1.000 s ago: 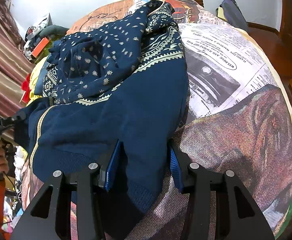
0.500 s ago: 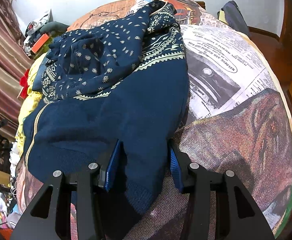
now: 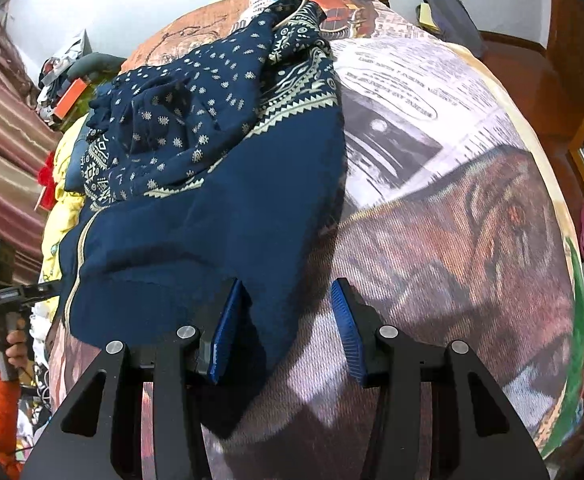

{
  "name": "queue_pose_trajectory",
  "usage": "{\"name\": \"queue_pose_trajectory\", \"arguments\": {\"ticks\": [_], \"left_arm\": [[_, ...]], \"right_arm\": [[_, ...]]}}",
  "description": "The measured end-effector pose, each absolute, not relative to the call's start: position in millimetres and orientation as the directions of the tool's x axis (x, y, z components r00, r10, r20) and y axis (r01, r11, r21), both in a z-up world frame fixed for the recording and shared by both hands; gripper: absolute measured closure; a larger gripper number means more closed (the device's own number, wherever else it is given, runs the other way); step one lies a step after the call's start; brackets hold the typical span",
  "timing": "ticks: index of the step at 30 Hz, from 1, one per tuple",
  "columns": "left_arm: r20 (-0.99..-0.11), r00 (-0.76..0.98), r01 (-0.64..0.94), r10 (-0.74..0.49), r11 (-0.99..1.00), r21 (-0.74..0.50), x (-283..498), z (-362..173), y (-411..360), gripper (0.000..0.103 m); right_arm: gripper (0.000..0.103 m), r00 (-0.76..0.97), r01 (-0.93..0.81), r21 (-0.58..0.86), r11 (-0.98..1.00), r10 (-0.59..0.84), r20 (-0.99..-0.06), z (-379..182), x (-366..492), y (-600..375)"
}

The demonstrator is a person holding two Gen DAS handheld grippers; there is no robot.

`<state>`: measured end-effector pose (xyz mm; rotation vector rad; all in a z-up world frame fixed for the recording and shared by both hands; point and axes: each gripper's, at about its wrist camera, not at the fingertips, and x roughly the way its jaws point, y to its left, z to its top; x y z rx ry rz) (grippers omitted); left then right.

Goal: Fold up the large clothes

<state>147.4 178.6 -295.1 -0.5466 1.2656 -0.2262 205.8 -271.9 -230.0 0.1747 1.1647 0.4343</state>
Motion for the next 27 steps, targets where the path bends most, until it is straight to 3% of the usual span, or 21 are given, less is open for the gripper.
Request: {"name": "queue_pose_trajectory", "arguments": {"ticks": [3,7,8,9,11,16,27], "left_arm": [[-0.838,0.324,-0.132,-0.439,0.856,-0.499,153,-300,172,0.044],[-0.820,0.366,-0.123,-0.441,0.850,-0.512,157,-300,167,0.047],[-0.809,0.377,-0.109,-0.450,0.846,-0.522,157,-298,165,0.059],[-0.802,0.379,-0.102,-0.461,0.841,-0.531,159,-298,163,0.064],[-0.800,0.383,-0.091,-0.462,0.843,-0.530,161,-294,160,0.091],[-0.821,0.443,-0.058,-0.361,0.902,-0.427,166,-259,152,0.093],[-0.678,0.676,0.035,-0.287,0.932,-0.360,201,-132,168,0.094]], "right_arm": [[0.059,0.326,-0.240,0.348,0.906,0.413,-0.850,-231,205,-269],[0.062,0.327,-0.262,0.356,0.897,0.429,-0.842,-232,203,-258],[0.070,0.332,-0.271,0.345,0.899,0.424,-0.843,-232,202,-255],[0.074,0.335,-0.286,0.339,0.896,0.425,-0.841,-231,201,-250],[0.088,0.343,-0.298,0.329,0.896,0.422,-0.839,-229,201,-245],[0.095,0.388,-0.327,0.319,0.889,0.434,-0.813,-213,204,-240],[0.096,0.519,-0.409,0.347,0.844,0.528,-0.672,-136,244,-226]]}}
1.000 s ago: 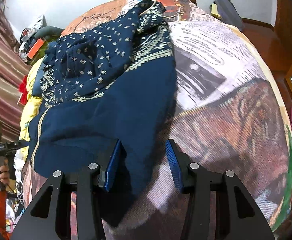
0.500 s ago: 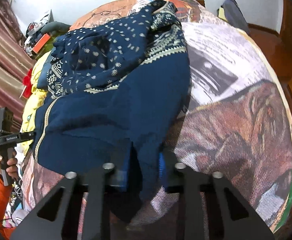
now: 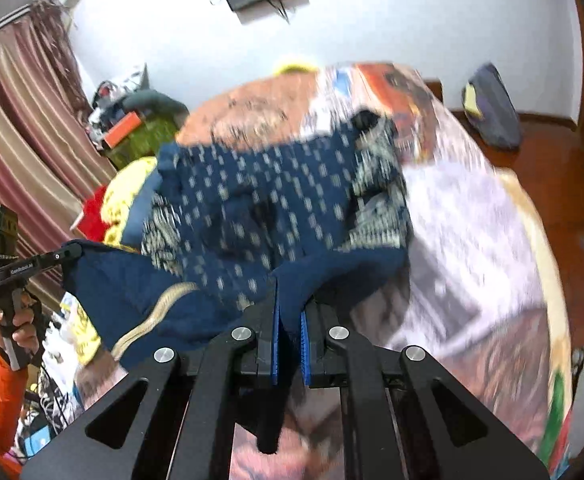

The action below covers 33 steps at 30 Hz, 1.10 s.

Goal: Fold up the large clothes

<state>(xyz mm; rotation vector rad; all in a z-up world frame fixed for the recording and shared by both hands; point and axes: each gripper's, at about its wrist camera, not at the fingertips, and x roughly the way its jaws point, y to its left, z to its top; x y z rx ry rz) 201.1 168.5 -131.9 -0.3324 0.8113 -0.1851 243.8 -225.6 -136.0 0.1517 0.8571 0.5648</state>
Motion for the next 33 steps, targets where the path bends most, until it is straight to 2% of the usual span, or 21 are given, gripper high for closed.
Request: {"name": "queue_pose_trajectory", "arguments": {"ticks": [6,14,20,24,29,33], "left_arm": [[-0.649,0.724,0.007,-0.232,0.944,-0.330,261,-101,171,0.094],[-0.683,0.716,-0.127,-0.141,0.936,-0.327,370,-119,196,0.094],[-0.738,0.669,-0.196,-0.082,0.939,-0.282,441,-156,212,0.094],[-0.790,0.610,-0.248,-0.053,0.935,-0.255,475,-193,222,0.094],[-0.824,0.559,-0.262,-0.087,0.925,-0.275,488,-231,229,0.090],[-0.822,0.555,-0.223,-0.128,0.929,-0.295,483,-226,233,0.090]], "right_arm": [[0.096,0.600,-0.410,0.303,0.860,0.504,-0.621,-103,295,-218],[0.096,0.623,-0.341,0.338,0.877,0.480,-0.618,-104,395,-210],[0.096,0.606,-0.313,0.322,0.894,0.449,-0.657,-131,468,-191],[0.096,0.558,-0.268,0.332,0.904,0.427,-0.712,-169,506,-183],[0.096,0.478,-0.222,0.361,0.906,0.424,-0.770,-221,525,-184],[0.093,0.472,-0.225,0.405,0.886,0.463,-0.750,-221,519,-196]]}}
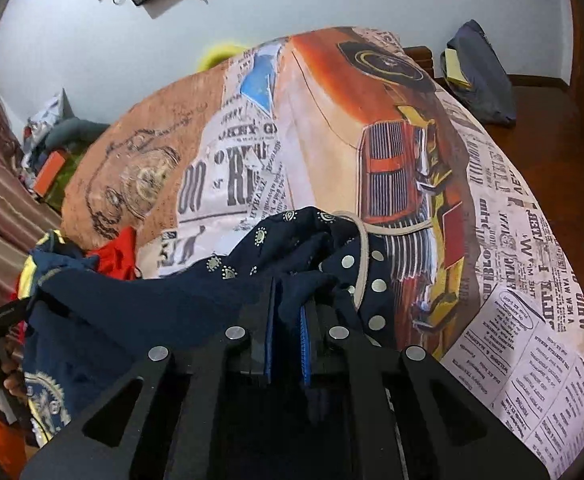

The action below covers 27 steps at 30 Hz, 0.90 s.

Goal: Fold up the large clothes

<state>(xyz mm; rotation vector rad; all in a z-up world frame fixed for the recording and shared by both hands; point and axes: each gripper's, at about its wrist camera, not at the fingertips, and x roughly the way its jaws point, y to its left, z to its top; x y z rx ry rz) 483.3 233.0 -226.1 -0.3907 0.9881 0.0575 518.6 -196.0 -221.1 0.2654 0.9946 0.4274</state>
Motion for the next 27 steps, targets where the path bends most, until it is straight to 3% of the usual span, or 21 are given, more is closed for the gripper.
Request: {"name": "queue_pose_trajectory", "arguments": {"ticks": [6,9,11,13,14,16,21,27], "left_arm": [[-0.790,0.593,-0.155,-0.153,0.942,-0.299,458,-174,231,0.083],[-0.776,0.623,-0.129,-0.095,0.966,-0.223,441,-150,220,0.075],[-0.751,0.661,-0.138,-0.008,0.982,-0.131,428,-138,212,0.053],[-0.708,0.704,-0.141,0.058,0.988,-0.059,411,-126,202,0.043],[-0.699,0.714,-0.117,0.048,0.992,-0.052,404,-124,197,0.043],[-0.709,0.705,-0.066,0.005,0.996,-0.059,397,-128,187,0.042],[-0.796,0.600,0.040,-0.079,0.997,-0.069,399,-173,151,0.042],[-0.851,0.525,0.014,-0.034,0.999,-0.031,438,-219,134,0.042]], "right_arm": [[0.092,0.517,-0.270,0.361,0.893,0.450,-0.728,-177,496,-205],[0.092,0.549,-0.329,0.285,0.900,0.428,-0.718,-156,476,-199],[0.091,0.564,-0.368,0.248,0.896,0.427,-0.707,-144,459,-195],[0.083,0.577,-0.403,0.219,0.889,0.432,-0.693,-136,441,-189],[0.075,0.572,-0.419,0.217,0.882,0.442,-0.691,-136,437,-186],[0.071,0.561,-0.449,0.216,0.867,0.462,-0.687,-136,422,-180],[0.071,0.489,-0.504,0.220,0.836,0.485,-0.725,-160,415,-153],[0.071,0.408,-0.518,0.207,0.830,0.452,-0.793,-201,440,-117]]}}
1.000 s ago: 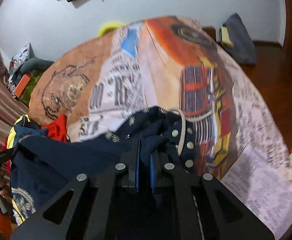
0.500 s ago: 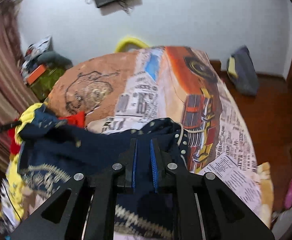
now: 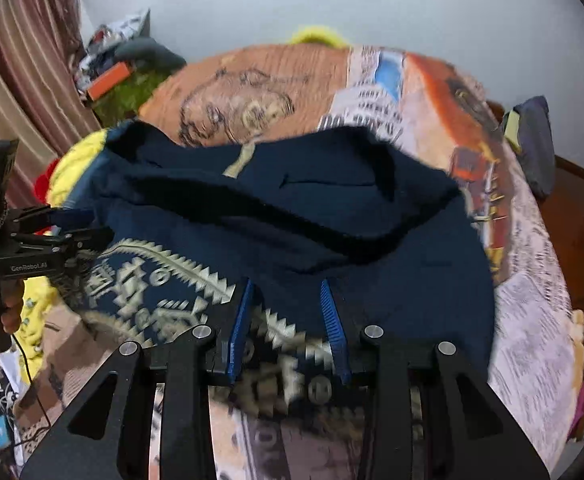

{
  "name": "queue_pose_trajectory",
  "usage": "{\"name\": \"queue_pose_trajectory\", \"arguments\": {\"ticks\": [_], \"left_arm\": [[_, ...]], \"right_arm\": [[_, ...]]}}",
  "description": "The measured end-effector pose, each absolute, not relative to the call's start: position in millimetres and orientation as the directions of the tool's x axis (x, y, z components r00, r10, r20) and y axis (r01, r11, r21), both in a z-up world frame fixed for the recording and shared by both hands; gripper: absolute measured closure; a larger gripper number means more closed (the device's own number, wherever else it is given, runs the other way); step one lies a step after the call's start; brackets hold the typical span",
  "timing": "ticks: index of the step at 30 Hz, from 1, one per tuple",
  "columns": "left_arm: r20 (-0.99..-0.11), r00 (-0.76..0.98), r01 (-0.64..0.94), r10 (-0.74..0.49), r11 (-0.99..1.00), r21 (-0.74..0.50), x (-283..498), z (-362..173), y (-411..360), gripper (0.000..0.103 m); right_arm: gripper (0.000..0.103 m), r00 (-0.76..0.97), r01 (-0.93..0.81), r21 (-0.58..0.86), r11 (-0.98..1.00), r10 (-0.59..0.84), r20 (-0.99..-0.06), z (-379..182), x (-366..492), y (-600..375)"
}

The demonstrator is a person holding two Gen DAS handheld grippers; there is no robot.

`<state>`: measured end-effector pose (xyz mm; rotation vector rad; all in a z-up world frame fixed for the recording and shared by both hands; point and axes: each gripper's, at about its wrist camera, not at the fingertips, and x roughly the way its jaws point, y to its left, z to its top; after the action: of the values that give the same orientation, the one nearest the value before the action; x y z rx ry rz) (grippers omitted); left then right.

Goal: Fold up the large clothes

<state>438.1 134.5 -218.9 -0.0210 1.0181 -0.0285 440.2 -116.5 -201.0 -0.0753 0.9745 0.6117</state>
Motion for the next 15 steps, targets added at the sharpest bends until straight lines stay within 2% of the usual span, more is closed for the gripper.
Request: {"name": "queue_pose_trajectory", "arguments": {"ticks": [4,6,7,10,12,15], "left_arm": [[-0.837,0.548,-0.045,-0.008,0.998,-0.039,478,-209,145,0.042],[-0.828,0.557,-0.078,0.058,0.997,0.017,499,-206,152,0.041],[-0.828,0.557,-0.090,0.067,0.996,0.020,506,-205,156,0.036],[-0.819,0.569,-0.168,0.068,0.985,-0.035,518,-198,178,0.034],[-0.802,0.595,-0.186,0.050,0.980,-0.077,511,-191,186,0.034],[-0.778,0.624,-0.190,0.078,0.980,-0.055,495,-180,187,0.034]], "right_arm": [[0.071,0.424,-0.496,0.177,0.850,0.415,-0.805,-207,479,-103],[0.071,0.446,-0.463,0.169,0.870,0.393,-0.804,-206,500,-101],[0.071,0.467,-0.442,0.160,0.883,0.379,-0.799,-204,507,-102],[0.071,0.561,-0.325,0.122,0.938,0.295,-0.774,-193,526,-112],[0.071,0.556,-0.321,0.189,0.928,0.346,-0.756,-185,527,-120],[0.071,0.553,-0.349,0.233,0.908,0.401,-0.731,-175,511,-121]]}}
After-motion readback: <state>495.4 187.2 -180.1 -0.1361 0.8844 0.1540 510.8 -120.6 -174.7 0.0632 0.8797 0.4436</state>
